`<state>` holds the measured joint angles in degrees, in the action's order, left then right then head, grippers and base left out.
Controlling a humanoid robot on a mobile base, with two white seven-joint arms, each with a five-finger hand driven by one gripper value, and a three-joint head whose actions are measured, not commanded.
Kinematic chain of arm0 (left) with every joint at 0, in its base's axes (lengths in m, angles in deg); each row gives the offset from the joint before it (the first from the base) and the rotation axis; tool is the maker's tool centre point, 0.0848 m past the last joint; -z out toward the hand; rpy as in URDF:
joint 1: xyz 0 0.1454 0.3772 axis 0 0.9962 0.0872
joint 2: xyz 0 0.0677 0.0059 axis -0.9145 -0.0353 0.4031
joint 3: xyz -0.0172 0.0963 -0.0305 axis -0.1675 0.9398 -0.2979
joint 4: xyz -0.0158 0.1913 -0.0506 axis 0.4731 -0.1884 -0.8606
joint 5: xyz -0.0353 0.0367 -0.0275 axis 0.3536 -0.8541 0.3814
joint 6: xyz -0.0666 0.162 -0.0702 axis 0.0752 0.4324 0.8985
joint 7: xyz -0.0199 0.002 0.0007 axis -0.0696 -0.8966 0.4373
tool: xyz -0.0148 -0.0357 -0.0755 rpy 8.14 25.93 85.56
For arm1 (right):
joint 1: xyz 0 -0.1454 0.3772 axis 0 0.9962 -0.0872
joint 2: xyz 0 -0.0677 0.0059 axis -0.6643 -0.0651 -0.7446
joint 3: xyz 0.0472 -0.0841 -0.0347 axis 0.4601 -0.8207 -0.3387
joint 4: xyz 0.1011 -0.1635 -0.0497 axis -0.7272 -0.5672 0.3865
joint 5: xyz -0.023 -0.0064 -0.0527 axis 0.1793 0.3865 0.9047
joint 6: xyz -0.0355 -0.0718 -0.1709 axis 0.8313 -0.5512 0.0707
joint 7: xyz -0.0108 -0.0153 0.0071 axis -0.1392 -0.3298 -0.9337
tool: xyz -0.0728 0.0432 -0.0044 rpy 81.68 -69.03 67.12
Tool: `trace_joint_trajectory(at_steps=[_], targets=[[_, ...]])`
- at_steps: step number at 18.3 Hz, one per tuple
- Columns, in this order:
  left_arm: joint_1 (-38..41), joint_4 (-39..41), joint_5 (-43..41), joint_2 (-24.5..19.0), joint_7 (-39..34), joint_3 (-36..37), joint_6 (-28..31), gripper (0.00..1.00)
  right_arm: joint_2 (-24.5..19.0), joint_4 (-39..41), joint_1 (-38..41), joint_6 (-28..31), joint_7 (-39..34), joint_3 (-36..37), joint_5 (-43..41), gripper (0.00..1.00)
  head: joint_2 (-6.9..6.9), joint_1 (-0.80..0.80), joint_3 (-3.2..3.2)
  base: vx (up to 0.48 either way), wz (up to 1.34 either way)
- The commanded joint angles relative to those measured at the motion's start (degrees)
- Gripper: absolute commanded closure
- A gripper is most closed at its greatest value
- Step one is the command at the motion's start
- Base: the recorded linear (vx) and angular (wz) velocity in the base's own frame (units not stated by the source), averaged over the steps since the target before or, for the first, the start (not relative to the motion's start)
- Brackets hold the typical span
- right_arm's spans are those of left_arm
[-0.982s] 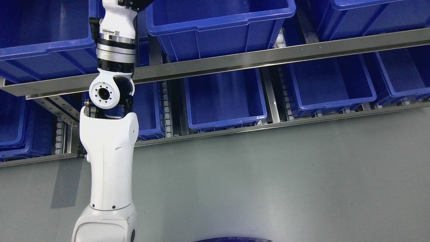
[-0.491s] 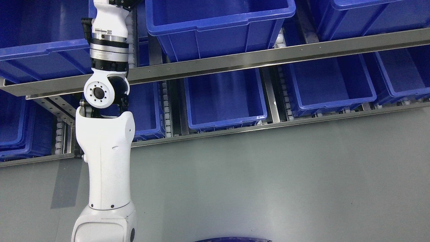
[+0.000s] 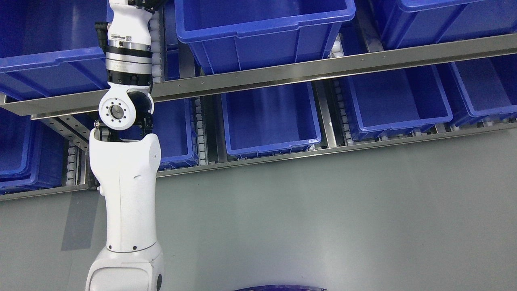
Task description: Place circuit breaker on shelf
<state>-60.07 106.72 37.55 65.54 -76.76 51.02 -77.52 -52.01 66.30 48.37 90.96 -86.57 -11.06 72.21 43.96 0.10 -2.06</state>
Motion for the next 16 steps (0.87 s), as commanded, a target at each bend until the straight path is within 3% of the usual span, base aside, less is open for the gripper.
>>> trace_joint_trajectory(at_steps=[1,16], targets=[[0.0,-0.06,-0.01,-1.0,-0.01,0.65,-0.1,0.92,1.0,-0.01,0.88,-2.56,-0.17,0.0,-0.01,0.0,0.0,0.0,0.0,0.0,0.0],[-1.5,-0.24,-0.01,-1.0,-0.09,-0.32,1.22,0.92,1.0,-0.01,0.88,-2.56,-0.17,0.0,-0.01,0.0,-0.01,0.0,0.0,0.005,-0.01]])
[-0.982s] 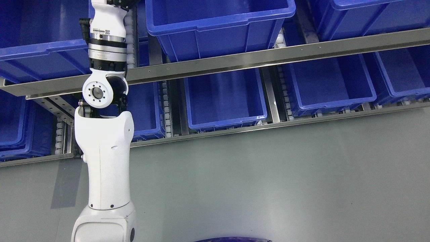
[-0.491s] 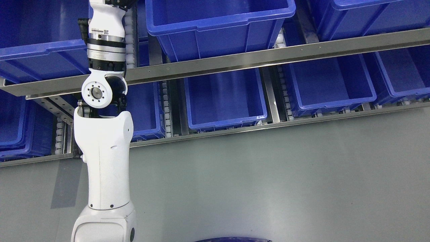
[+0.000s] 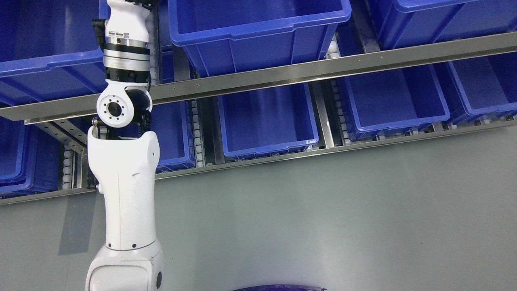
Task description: Place circuit breaker on shelf
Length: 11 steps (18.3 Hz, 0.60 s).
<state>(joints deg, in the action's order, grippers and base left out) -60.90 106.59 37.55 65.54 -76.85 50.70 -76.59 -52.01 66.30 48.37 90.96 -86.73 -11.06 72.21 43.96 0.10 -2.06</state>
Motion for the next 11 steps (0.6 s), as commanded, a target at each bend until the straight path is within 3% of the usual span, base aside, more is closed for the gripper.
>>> trace_joint_trajectory(at_steps=[1,11], targets=[[-0.67,-0.11,0.0,-1.0,0.0,-0.08,0.37,0.92,1.0,-0.01,0.88,-2.56,-0.01,0.0,-0.01,0.0,0.0,0.0,0.0,0.025,-0.07],[-0.76,-0.02,0.0,-1.0,0.0,-2.72,1.16,0.92,1.0,-0.01,0.88,-2.56,-0.01,0.0,0.07,0.0,0.0,0.0,0.0,0.02,-0.02]])
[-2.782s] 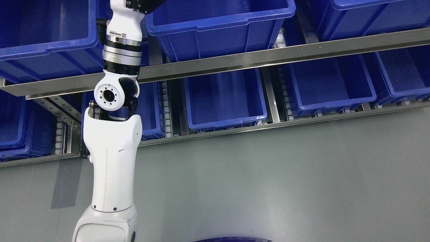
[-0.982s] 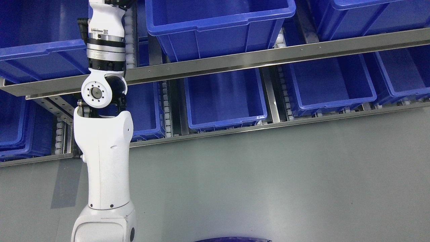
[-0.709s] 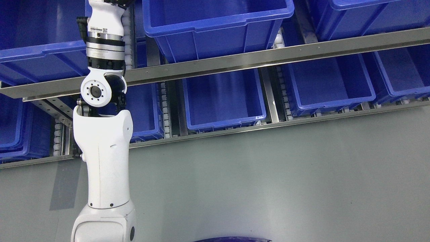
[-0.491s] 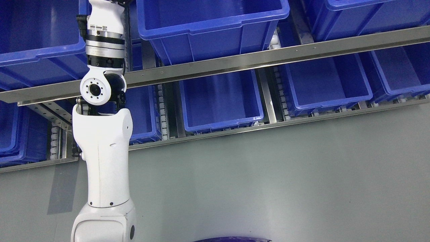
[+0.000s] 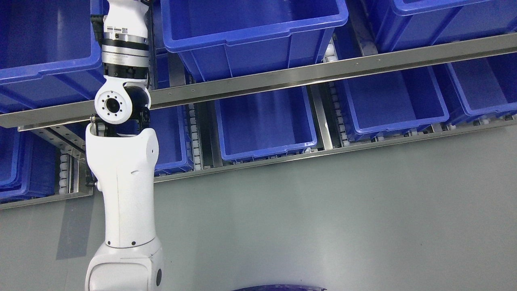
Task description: Place circuit breaker on shelf
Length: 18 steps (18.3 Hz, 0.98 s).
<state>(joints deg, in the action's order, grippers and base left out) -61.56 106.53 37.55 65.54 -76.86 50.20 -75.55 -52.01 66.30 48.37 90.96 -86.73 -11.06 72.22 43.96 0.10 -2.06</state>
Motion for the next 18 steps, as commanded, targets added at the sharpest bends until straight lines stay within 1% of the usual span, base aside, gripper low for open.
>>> trace_joint_trajectory(at_steps=[1,18], targets=[[-0.1,0.04,0.0,-1.0,0.0,-2.39,0.39,0.92,1.0,-0.01,0.88,-2.56,-0.01,0.0,-0.02,0.0,0.0,0.0,0.0,0.012,0.06],[0.16,0.13,0.09,-1.0,0.27,-3.01,0.48,0.91,1.0,-0.01,0.88,-2.56,-0.01,0.0,0.07,0.0,0.0,0.0,0.0,0.04,0.1]])
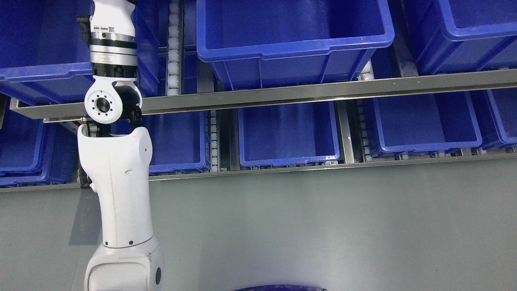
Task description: Place circuit breaker on shelf
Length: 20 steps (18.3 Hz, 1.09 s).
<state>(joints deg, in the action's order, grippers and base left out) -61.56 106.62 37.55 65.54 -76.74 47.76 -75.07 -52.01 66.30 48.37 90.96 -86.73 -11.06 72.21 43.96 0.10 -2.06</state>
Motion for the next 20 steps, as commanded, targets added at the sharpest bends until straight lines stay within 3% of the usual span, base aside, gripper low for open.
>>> trace_joint_trajectory(at_steps=[1,9,16,20], targets=[[0.25,0.03,0.09,-1.0,0.23,-0.4,0.0,0.91,1.0,-0.01,0.88,-2.56,-0.01,0.0,-0.01,0.0,0.0,0.0,0.0,0.064,0.16],[-0.1,-0.67,0.0,-1.0,0.23,5.31,1.05,0.91,1.0,-0.01,0.88,-2.56,-0.01,0.0,-0.01,0.0,0.0,0.0,0.0,0.073,0.03],[-4.65,-6.37,-0.09,-1.0,1.37,5.58,1.32,0.91,1.0,0.08,0.88,-2.56,-0.01,0.0,0.07,0.0,0.0,0.0,0.0,0.109,-0.08],[-6.69,-7.7,-2.89,-1.0,5.06,8.38,9.64,0.91,1.0,-0.01,0.88,-2.56,-0.01,0.0,0.07,0.0,0.0,0.0,0.0,0.1,-0.07]])
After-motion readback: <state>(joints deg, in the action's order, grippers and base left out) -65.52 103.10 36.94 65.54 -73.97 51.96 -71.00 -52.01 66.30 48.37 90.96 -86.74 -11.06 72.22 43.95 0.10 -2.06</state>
